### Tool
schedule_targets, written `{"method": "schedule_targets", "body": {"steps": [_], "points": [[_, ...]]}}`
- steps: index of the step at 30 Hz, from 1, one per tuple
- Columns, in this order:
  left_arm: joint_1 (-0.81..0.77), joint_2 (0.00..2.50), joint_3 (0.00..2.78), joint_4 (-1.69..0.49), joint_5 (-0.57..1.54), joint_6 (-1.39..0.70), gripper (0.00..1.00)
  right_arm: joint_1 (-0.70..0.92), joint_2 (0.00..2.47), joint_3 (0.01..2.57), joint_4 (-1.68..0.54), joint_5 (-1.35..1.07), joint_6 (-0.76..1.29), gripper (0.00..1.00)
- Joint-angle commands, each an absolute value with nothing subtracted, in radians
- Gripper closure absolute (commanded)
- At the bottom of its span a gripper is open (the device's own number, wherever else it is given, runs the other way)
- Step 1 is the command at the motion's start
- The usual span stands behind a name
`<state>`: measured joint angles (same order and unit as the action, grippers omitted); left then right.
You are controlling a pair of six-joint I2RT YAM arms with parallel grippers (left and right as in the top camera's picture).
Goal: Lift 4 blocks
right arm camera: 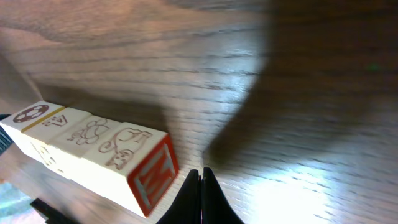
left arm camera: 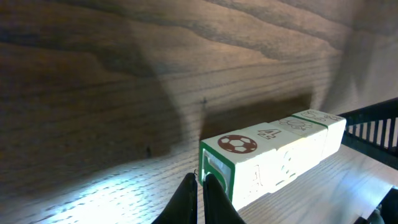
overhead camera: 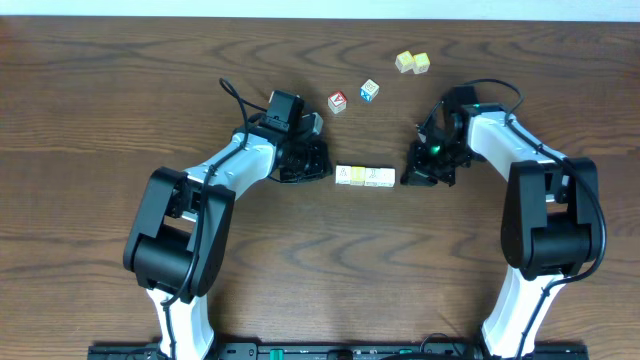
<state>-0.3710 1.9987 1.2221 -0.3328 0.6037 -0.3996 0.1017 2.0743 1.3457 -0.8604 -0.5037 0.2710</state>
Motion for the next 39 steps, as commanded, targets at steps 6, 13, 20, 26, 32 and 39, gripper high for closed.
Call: {"method": "schedule_targets", "body": {"steps": [6, 13, 20, 26, 32, 39], "points": [[-0.377, 2.023, 1.24, -0.336, 0.605, -0.428, 0.93, 0.127, 2.046, 1.34, -0.84, -0.505, 0.311, 0.99], [-0.379, 2.039, 1.24, -0.337, 0.591, -0.455, 0.93, 0.127, 2.046, 1.34, -0.84, -0.506, 0.315, 0.99], [-0.379, 2.039, 1.24, -0.336, 0.593, -0.459, 0.93, 0.128, 2.046, 1.34, -0.836, -0.514, 0.314, 0.99], [-0.379, 2.039, 1.237, -0.342, 0.595, -0.461, 0.93, 0.128, 2.046, 1.341, -0.829, -0.514, 0.314, 0.99], [-0.379, 2.039, 1.236, -0.343, 0.595, -0.461, 0.93, 0.128, 2.046, 1.342, -0.828, -0.529, 0.314, 0.99], [-0.379, 2.039, 1.236, -0.343, 0.595, -0.461, 0.93, 0.119, 2.046, 1.343, -0.826, -0.529, 0.314, 0.99]]}}
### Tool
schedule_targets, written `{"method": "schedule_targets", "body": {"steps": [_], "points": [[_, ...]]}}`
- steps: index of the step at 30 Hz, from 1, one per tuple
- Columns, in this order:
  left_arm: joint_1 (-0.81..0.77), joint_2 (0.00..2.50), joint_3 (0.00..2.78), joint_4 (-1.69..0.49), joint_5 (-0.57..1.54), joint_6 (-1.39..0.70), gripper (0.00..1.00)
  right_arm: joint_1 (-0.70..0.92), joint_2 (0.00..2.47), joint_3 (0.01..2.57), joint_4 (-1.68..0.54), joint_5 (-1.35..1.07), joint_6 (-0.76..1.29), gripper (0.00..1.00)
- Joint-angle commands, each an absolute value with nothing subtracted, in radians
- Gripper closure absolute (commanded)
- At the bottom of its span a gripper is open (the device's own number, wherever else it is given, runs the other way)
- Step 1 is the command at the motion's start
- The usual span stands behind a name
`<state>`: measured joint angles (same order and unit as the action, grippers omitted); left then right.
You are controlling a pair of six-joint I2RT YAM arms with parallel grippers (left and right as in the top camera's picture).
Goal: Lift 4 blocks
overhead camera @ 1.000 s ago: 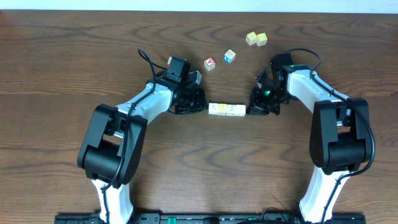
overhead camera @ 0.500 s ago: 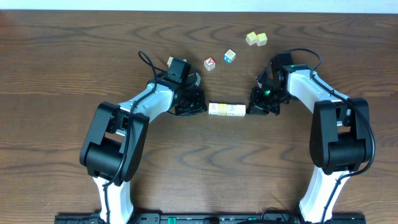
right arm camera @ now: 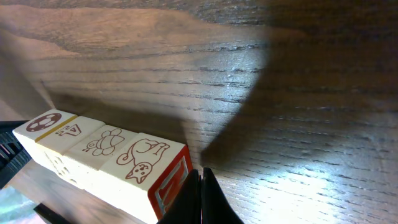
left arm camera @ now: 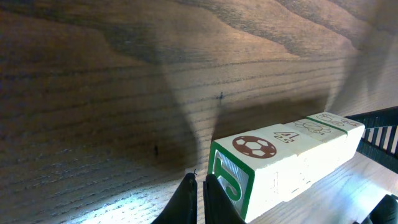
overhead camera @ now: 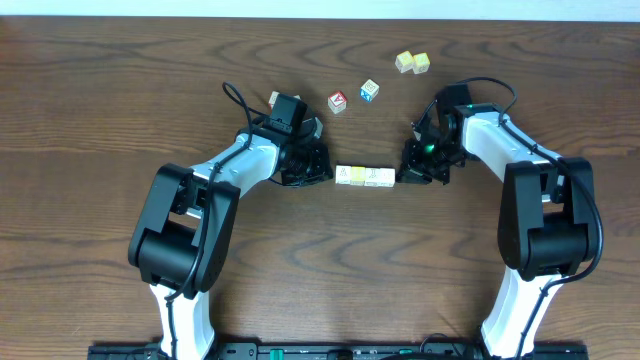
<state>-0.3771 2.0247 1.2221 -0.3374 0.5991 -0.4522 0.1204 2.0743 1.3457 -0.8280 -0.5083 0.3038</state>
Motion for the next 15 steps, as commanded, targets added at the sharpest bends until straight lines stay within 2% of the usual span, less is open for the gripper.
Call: {"method": "schedule_targets", "body": {"steps": [1, 15], "points": [[-0.379, 2.039, 1.236, -0.343, 0.595, -0.461, 0.93, 0.118, 2.046, 1.343, -0.826, -0.531, 0.314, 0.99], [-0.379, 2.039, 1.235, -0.343, 0.595, -0.462, 0.93, 0.093, 2.046, 1.345, -0.841, -0.567, 0.296, 0.99]]}}
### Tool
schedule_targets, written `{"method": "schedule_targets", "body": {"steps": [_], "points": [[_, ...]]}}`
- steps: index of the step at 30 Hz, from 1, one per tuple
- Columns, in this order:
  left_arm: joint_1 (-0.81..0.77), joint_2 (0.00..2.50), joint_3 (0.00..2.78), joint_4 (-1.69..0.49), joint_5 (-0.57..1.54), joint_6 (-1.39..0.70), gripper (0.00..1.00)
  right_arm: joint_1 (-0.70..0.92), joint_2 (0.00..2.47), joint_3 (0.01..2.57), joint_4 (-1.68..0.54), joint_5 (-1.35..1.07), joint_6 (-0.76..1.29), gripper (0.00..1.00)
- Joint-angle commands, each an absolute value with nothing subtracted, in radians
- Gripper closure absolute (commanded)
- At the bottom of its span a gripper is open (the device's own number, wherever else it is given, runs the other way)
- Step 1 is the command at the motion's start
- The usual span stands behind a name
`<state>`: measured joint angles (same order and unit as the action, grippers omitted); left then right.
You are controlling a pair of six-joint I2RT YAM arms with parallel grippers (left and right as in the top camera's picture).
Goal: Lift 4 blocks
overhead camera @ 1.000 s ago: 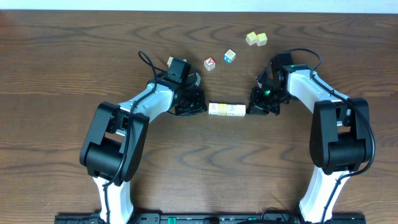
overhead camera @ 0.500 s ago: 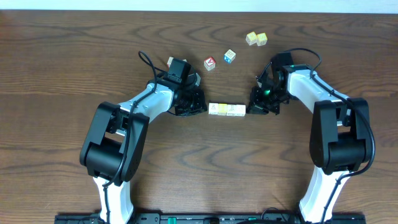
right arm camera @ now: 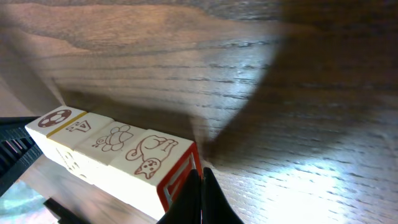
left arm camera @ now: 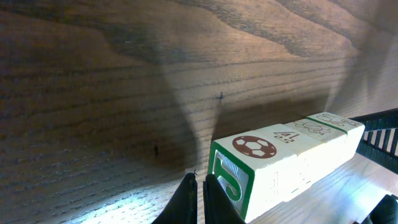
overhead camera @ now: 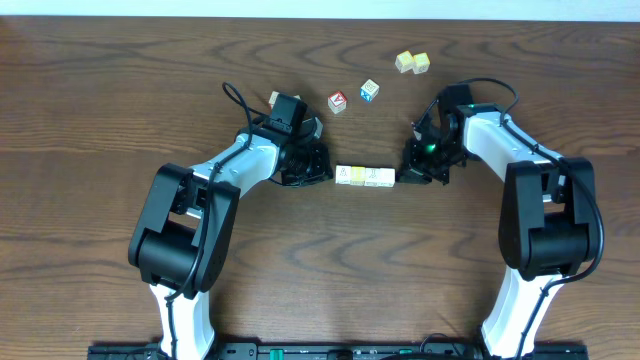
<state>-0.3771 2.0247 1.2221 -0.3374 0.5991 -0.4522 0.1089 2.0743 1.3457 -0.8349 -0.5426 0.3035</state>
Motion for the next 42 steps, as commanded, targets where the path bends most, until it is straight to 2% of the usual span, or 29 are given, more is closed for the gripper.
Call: {"method": "schedule_targets", "body": {"steps": [1, 42], "points": [[-0.379, 2.039, 1.235, -0.342, 0.595, -0.461, 0.93, 0.089, 2.046, 1.345, -0.841, -0.579, 0.286, 0.99], [-0.413, 2.039, 1.235, -0.342, 0.646, -0.458, 0.93, 0.116, 2.046, 1.345, -0.84, -0.611, 0.284, 0.99]]}}
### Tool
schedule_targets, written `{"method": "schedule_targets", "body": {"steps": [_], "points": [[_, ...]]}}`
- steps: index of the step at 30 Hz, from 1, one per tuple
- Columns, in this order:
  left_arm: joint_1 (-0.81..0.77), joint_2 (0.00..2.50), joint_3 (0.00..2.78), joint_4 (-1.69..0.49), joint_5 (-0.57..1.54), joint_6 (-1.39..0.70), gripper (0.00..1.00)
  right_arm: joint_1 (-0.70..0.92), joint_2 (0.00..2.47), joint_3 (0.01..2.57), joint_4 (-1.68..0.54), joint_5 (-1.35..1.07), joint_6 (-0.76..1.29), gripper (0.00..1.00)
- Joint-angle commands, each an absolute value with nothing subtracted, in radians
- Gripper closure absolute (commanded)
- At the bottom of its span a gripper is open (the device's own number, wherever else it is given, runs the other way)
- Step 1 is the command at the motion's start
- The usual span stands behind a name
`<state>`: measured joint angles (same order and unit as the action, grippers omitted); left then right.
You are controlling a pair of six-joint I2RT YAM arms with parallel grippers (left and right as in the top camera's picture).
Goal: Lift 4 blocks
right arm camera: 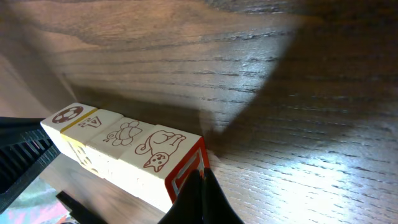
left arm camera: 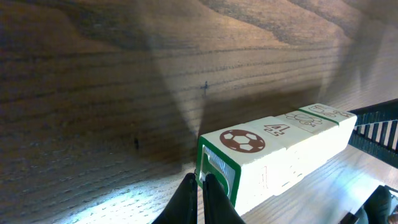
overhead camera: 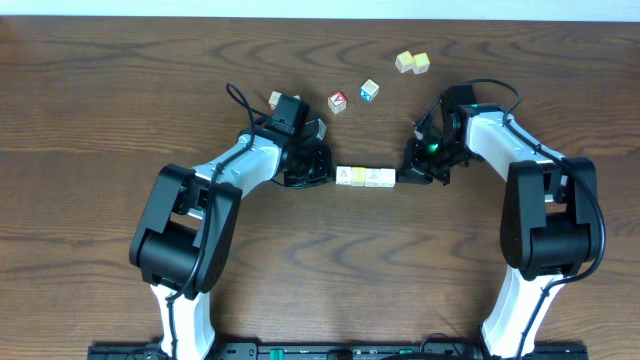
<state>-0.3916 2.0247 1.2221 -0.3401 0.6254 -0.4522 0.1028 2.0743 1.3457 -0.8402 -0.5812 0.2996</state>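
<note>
A row of several cream picture blocks (overhead camera: 365, 177) lies end to end mid-table. Its green-framed end with the football top (left arm camera: 239, 142) faces my left gripper (overhead camera: 328, 172), which is shut, its tips (left arm camera: 200, 180) pressed against that end. The red-framed end beside the cat picture (right arm camera: 158, 152) meets my right gripper (overhead camera: 401, 175), also shut, with its tips (right arm camera: 202, 177) against the red face. The row is squeezed between both grippers. Whether it still rests on the wood cannot be told.
Loose blocks lie behind the row: a red one (overhead camera: 337, 101), a blue one (overhead camera: 369, 91), two yellow ones (overhead camera: 411, 62) and a small pale one (overhead camera: 274, 99) by the left arm. The dark wooden table (overhead camera: 100, 150) stretches to both sides.
Both shut grippers have closed in a little. The left tips now touch the green end and the right tips sit on the red end face. The row stays in about the same spot.
At first my right gripper stood a short gap off the red end while the left was beside the green end. By the following moments the right had come up to the row. Now both shut grippers press on its ends.
</note>
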Motion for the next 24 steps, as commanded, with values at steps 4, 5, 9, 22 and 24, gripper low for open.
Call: {"method": "schedule_targets", "body": {"steps": [4, 5, 9, 22, 24], "points": [[-0.413, 2.039, 1.235, -0.343, 0.646, -0.458, 0.93, 0.118, 2.046, 1.345, -0.833, -0.611, 0.284, 0.99], [-0.413, 2.039, 1.235, -0.343, 0.647, -0.458, 0.93, 0.119, 2.046, 1.345, -0.83, -0.611, 0.284, 0.99], [-0.413, 2.039, 1.235, -0.345, 0.648, -0.458, 0.93, 0.12, 2.046, 1.345, -0.826, -0.611, 0.284, 0.99], [-0.413, 2.033, 1.237, -0.361, 0.709, -0.458, 0.92, 0.12, 2.046, 1.345, -0.818, -0.641, 0.314, 0.99], [-0.413, 2.032, 1.237, -0.361, 0.708, -0.458, 0.93, 0.12, 2.046, 1.345, -0.818, -0.641, 0.314, 0.99]]}}
